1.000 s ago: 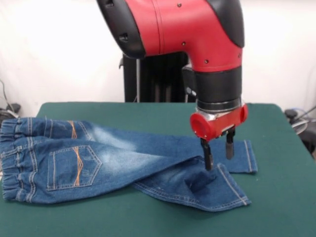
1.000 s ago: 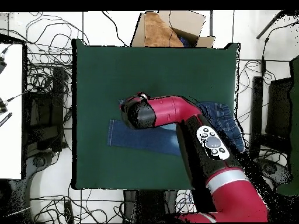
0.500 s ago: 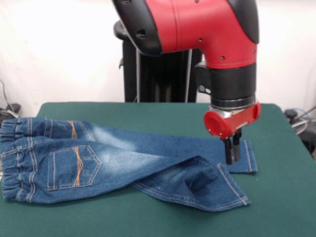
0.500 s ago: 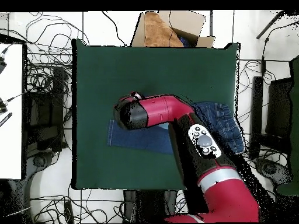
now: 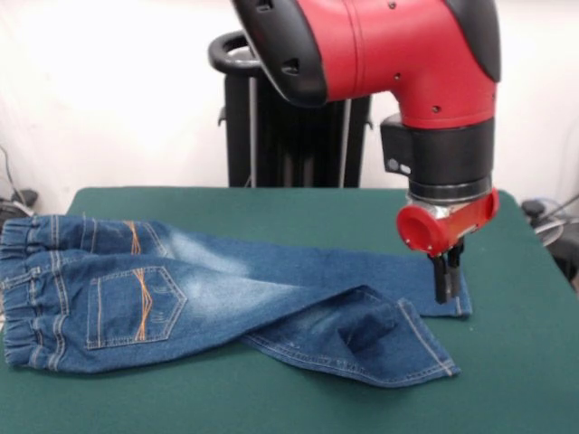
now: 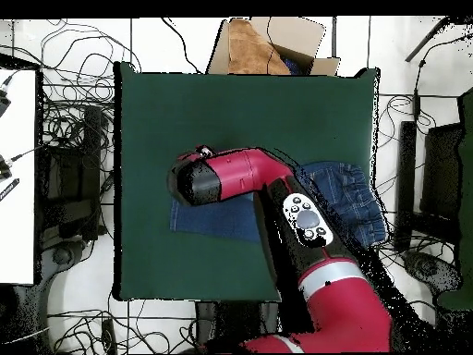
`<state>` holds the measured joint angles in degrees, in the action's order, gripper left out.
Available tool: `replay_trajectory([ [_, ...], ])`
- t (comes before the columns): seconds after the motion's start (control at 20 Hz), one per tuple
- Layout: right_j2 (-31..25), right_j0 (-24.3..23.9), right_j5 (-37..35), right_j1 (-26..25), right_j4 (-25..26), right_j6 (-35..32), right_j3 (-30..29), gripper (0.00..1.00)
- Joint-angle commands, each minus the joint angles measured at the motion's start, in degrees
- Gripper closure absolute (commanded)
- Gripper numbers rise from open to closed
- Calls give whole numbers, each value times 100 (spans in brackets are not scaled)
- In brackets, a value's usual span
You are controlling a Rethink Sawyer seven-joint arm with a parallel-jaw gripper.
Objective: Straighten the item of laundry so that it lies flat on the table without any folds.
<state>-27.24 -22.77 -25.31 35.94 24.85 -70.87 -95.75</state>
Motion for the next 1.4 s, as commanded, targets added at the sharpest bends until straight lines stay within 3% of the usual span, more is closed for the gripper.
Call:
replay_trajectory([
  [0.05,657,393,-127,-248,522,-602,391,100],
  [0.65,1257,813,-258,-694,934,-669,853,100],
  [1.4,1088,442,-5,-1769,855,-302,1083,100],
])
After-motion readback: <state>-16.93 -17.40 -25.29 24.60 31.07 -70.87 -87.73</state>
